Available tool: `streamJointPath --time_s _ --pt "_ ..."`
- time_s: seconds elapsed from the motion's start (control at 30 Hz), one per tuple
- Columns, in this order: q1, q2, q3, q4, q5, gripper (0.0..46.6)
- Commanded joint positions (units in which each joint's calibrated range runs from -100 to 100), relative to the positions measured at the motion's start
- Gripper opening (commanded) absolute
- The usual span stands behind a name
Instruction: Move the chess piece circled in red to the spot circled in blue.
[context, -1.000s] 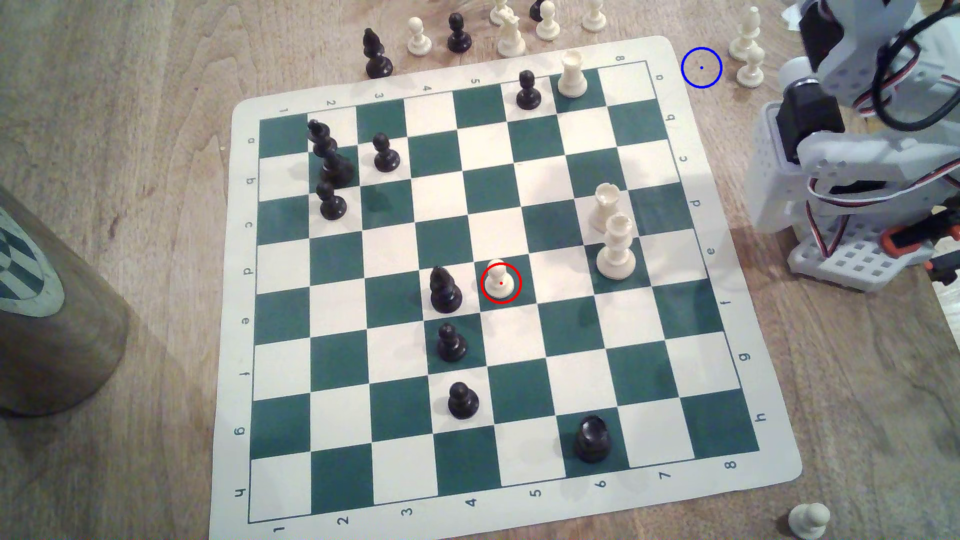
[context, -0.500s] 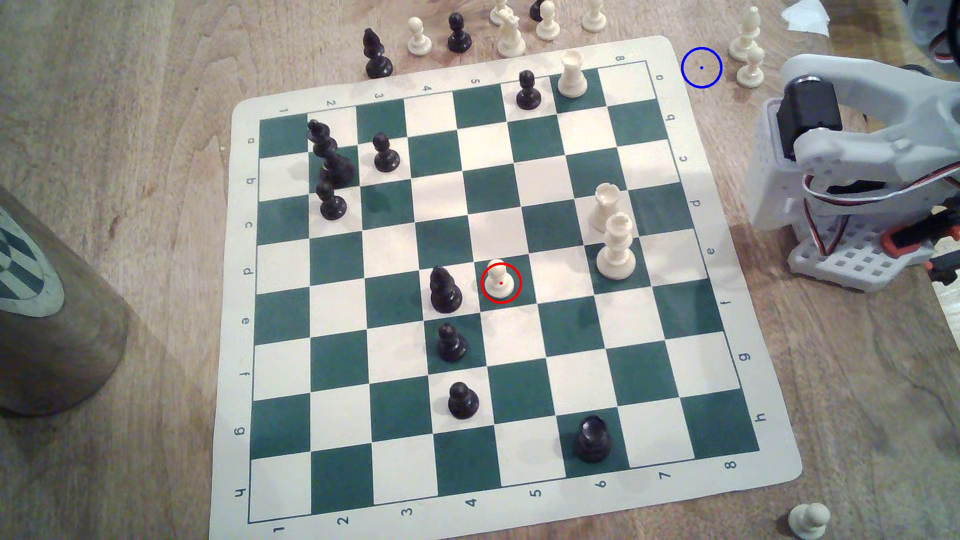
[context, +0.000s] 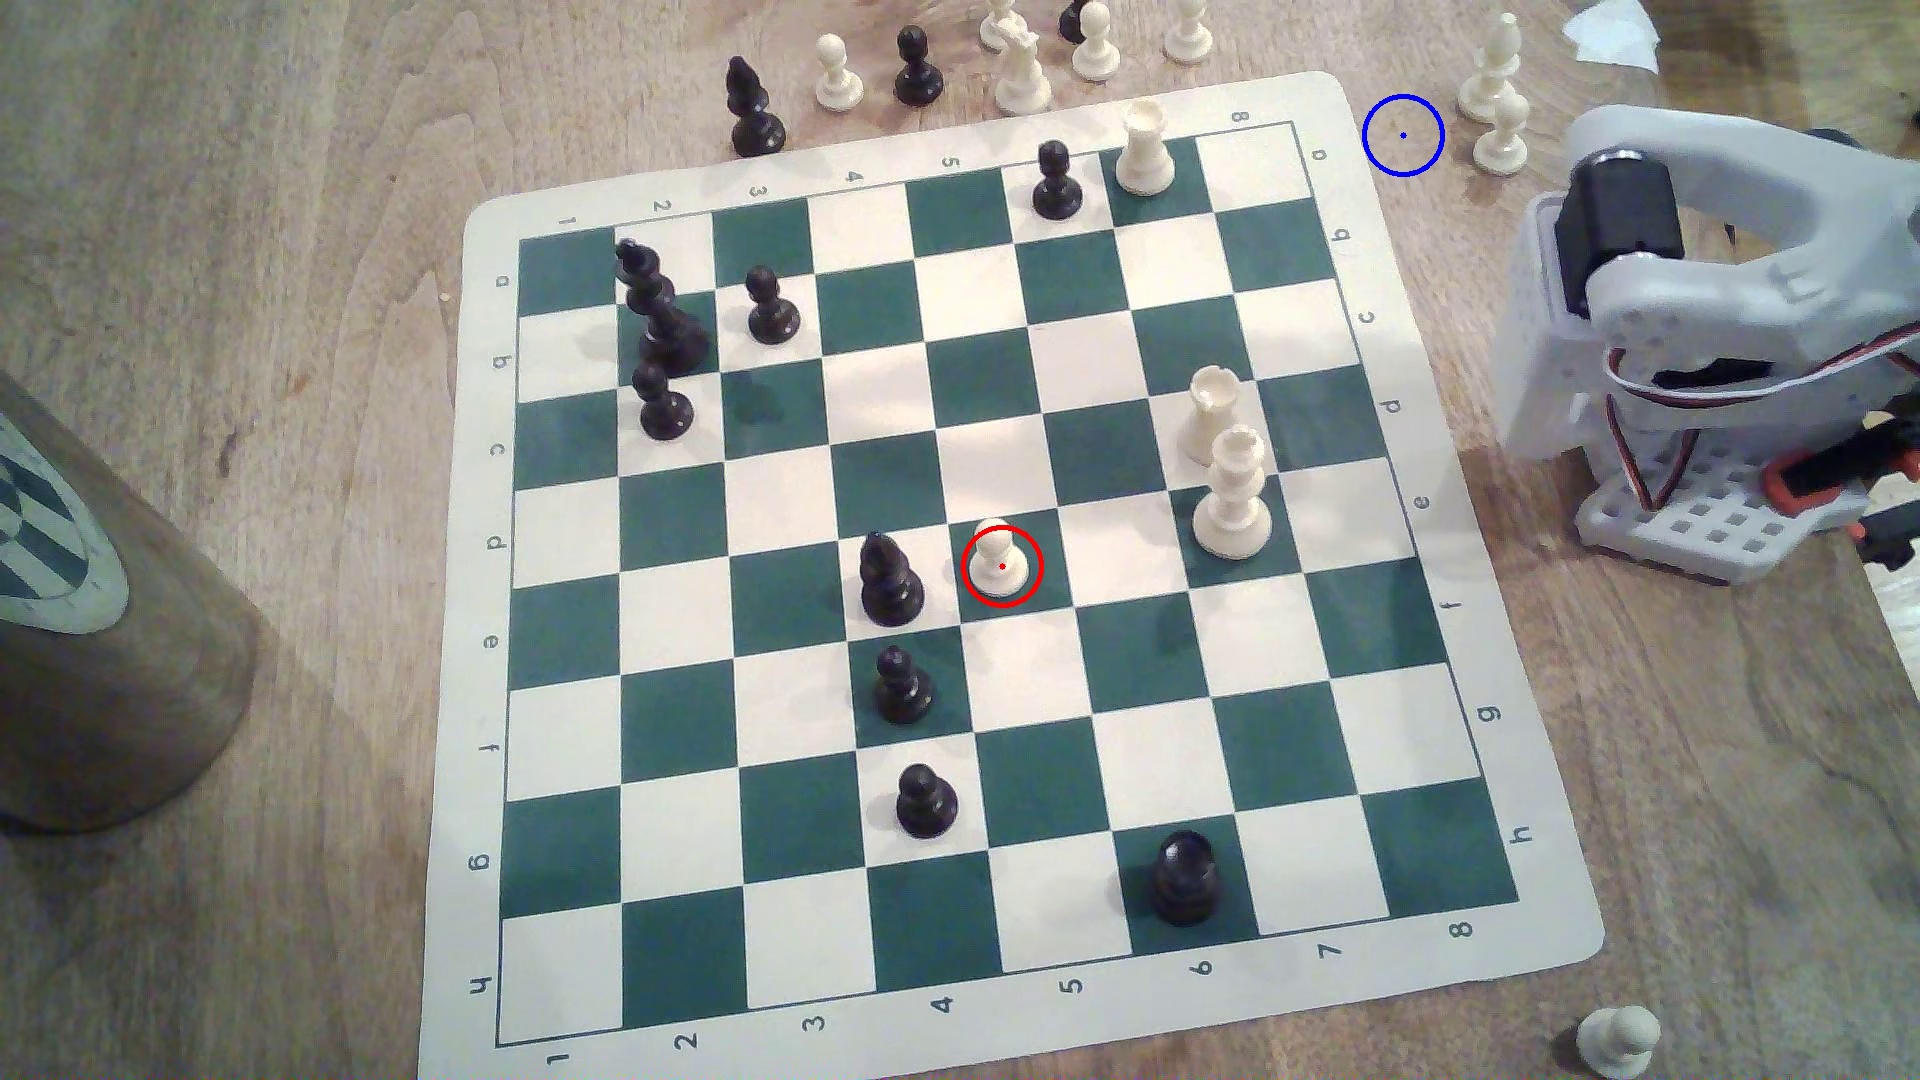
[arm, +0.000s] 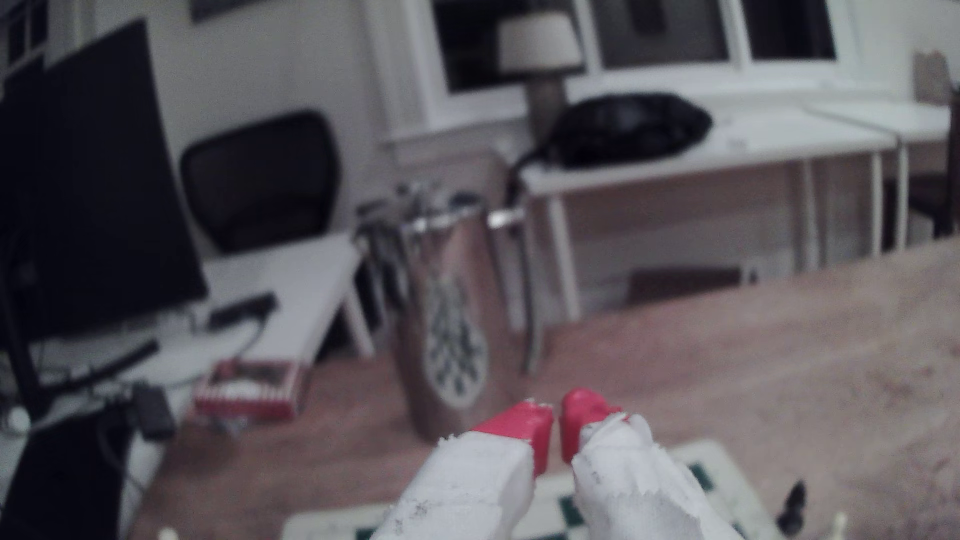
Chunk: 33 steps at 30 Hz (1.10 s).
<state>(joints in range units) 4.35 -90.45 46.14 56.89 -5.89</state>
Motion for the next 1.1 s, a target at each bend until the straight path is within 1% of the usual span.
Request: streamJointPath --time_s 0.0,0.13,0.23,0.27,0.3,0.33,0.37,0.5,0.6,0.67,0.7,0.8,0.83,0.9,1.0,1.07 --pt "-3.14 9.21 -6.52 8.3 1.66 1.5" --pt "-4.23 13.88 -4.79 12.31 2.98 1.9" --pt "-4.78 17.87 -4.7 13.38 2.93 2.5" --pt "-4.94 20.16 -4.98 13.54 2.74 3.8" --pt "-5.09 21.94 -5.61 14.2 2.49 4.0" --pt "-5.25 23.56 -6.52 14.2 1.27 4.4" --pt "-4.62 26.78 -8.24 13.95 -1.76 7.0" --pt "-4.23 32.04 -9.33 12.89 -2.69 6.9" --pt "-5.88 36.71 -10.33 11.08 -1.9 11.7" --pt "-6.74 40.19 -11.78 11.08 -1.71 14.1" --pt "-7.44 43.76 -12.95 10.59 -1.95 15.8" --pt "-8.3 48.77 -14.4 8.46 -3.52 16.5" --pt "-8.54 51.48 -15.13 7.73 -4.54 17.0" --pt "-8.69 54.96 -16.22 8.05 -5.47 18.1" --pt "-8.93 59.46 -16.49 8.05 -6.3 19.3" --pt "-8.93 62.18 -16.94 8.38 -6.35 18.9"
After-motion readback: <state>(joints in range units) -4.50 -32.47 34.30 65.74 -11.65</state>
